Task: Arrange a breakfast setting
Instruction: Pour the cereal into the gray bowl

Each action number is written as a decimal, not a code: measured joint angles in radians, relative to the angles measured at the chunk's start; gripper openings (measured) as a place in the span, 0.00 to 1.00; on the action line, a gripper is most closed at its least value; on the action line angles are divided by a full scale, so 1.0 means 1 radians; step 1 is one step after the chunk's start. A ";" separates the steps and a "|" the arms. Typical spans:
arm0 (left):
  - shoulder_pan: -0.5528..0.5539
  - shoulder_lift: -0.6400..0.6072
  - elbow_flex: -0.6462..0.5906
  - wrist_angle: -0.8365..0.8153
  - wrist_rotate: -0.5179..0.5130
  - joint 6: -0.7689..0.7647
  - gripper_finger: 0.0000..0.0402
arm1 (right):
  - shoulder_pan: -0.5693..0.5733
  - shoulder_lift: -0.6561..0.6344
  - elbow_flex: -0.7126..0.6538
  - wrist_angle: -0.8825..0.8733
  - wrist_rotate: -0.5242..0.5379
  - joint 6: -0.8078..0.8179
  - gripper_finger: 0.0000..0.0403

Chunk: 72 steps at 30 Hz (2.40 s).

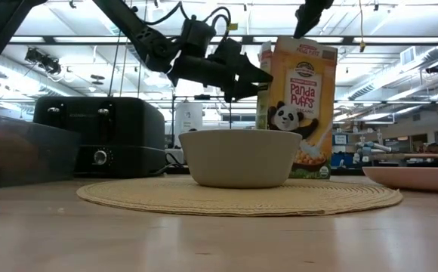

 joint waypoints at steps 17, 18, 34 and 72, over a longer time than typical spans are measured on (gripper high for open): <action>-0.080 0.017 0.001 -0.023 -0.313 0.060 0.79 | -0.021 0.002 -0.124 0.020 -0.024 -0.124 0.79; -0.079 0.031 0.001 -0.014 -0.315 0.049 0.79 | -0.021 0.002 -0.124 0.029 -0.024 -0.124 0.79; -0.083 0.167 0.000 0.199 -0.358 0.017 0.66 | 0.058 0.002 0.039 0.106 0.011 -0.015 0.79; -0.037 -0.457 0.000 -0.147 -0.344 -0.032 0.35 | 0.193 -0.467 -0.269 0.472 0.051 0.386 0.70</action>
